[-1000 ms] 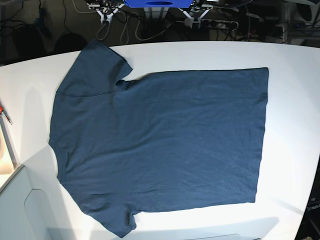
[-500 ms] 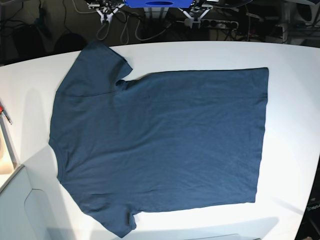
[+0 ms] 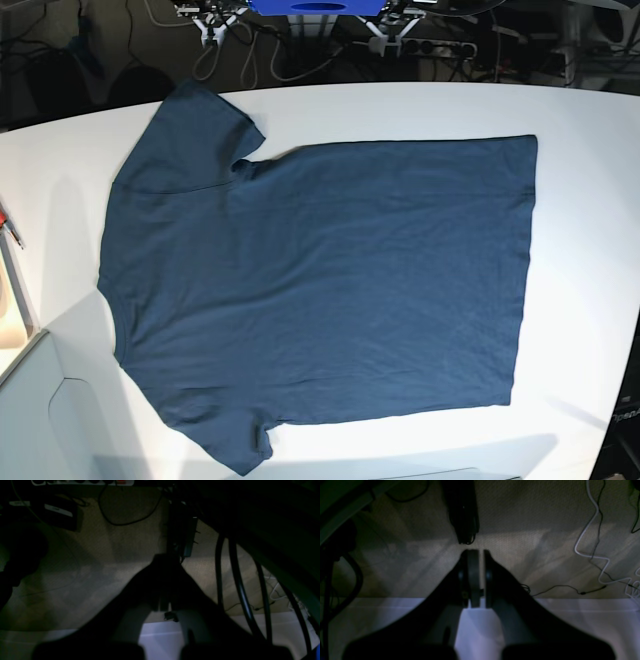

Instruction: Fold the T-shirt properly

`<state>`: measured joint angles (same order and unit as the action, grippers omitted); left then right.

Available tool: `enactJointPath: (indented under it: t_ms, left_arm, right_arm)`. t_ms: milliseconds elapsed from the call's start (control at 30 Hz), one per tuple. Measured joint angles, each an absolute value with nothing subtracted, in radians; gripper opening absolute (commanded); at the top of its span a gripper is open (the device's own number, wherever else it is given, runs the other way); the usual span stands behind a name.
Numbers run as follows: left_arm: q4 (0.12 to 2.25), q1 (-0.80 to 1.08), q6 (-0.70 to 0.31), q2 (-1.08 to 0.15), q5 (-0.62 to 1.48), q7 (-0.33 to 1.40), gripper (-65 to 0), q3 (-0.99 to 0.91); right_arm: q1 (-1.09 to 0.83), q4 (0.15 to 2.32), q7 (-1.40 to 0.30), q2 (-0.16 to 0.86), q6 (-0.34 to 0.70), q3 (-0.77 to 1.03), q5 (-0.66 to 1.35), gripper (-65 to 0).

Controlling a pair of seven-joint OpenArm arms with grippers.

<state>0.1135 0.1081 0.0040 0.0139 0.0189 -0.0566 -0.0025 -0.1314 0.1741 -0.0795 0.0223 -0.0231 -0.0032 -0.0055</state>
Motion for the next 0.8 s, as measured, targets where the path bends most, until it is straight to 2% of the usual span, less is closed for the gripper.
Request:
enactJointPath:
  t_ms: [167,267,433,600,800]
  left_arm:
    - [0.133,0.128,0.006,0.014,0.026,-0.071,-65.0,-0.007]
    - [0.224,0.185,0.010,0.011,0.038,-0.078,-65.0,-0.009]
    - [0.446,0.361,0.010,0.006,0.004,-0.041,-65.0,-0.007]
    - [0.723,0.535,0.010,-0.008,0.007,-0.012,-65.0,-0.004]
    - [1.048,0.670,0.010,-0.030,0.007,-0.050,-65.0,-0.008]
  right_arm:
    - [-0.138,0.176,-0.077,0.035,-0.022,-0.003,-0.002,-64.9]
    - [-0.183,0.244,-0.083,0.043,-0.015,-0.003,-0.002,-64.9]
    - [-0.363,0.510,-0.097,0.083,-0.009,-0.003,-0.002,-64.9]
    - [-0.564,0.849,-0.208,0.112,-0.008,-0.001,0.001,-64.9]
    - [-0.727,1.207,-0.264,0.147,-0.007,0.000,0.002,-64.9]
